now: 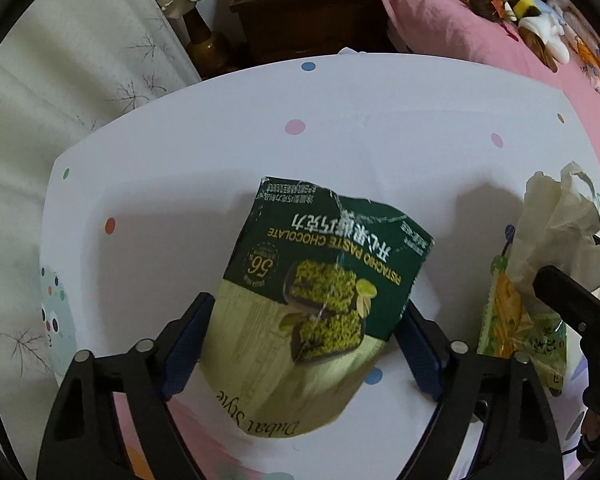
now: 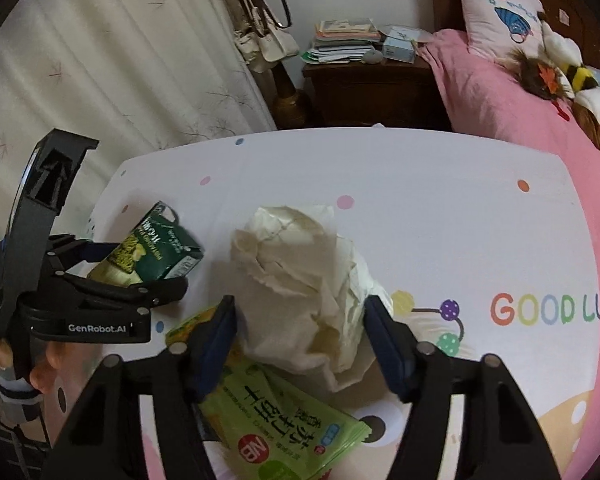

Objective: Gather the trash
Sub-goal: 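Grasp the green pistachio chocolate box with the left tool while the right grasps the crumpled tissue, then carry the chocolate box and tissue down over the blue bin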

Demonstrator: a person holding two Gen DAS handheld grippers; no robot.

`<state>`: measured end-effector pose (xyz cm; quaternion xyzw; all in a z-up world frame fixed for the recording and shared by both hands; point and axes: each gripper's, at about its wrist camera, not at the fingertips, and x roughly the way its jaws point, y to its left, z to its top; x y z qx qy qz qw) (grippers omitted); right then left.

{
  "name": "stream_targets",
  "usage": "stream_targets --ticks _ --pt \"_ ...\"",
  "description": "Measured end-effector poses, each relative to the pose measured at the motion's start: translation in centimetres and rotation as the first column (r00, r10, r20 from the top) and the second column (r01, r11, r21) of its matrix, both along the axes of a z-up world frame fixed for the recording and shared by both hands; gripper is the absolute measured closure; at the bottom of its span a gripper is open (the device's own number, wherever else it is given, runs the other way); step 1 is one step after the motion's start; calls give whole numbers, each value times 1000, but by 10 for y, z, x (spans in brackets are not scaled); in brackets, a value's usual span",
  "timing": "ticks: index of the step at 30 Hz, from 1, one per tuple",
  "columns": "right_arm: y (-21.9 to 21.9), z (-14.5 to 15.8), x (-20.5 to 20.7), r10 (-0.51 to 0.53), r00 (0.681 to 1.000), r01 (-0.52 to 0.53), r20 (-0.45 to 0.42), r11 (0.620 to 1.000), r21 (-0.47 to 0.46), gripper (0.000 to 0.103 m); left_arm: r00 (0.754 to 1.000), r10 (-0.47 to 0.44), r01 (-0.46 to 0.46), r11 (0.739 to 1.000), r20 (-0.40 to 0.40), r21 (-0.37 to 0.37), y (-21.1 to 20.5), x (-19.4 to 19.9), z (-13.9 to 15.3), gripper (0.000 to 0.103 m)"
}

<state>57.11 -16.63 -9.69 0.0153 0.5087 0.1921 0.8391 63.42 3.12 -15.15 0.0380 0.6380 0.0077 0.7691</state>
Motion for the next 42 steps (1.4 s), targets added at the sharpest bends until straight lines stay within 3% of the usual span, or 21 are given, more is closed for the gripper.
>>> stream_targets --ticks 9,19,27,32,42 --pt "0 14 -24 1 999 -1 46 1000 0 48 998 8 -8 1000 58 0 -9 -33 22 30" --pt "-4 65 -86 -10 994 3 110 998 62 49 984 37 -26 998 172 -63 -5 -103 106 33" --pt "8 109 -180 11 990 -28 142 993 119 49 963 30 2 993 267 -118 -1 -214 180 33" --pt "24 126 -249 2 987 -22 164 992 122 49 946 -16 53 993 325 -106 3 -294 208 33" --pt "58 126 -395 -113 984 96 141 988 122 49 923 -121 180 975 365 -132 30 -446 213 33"
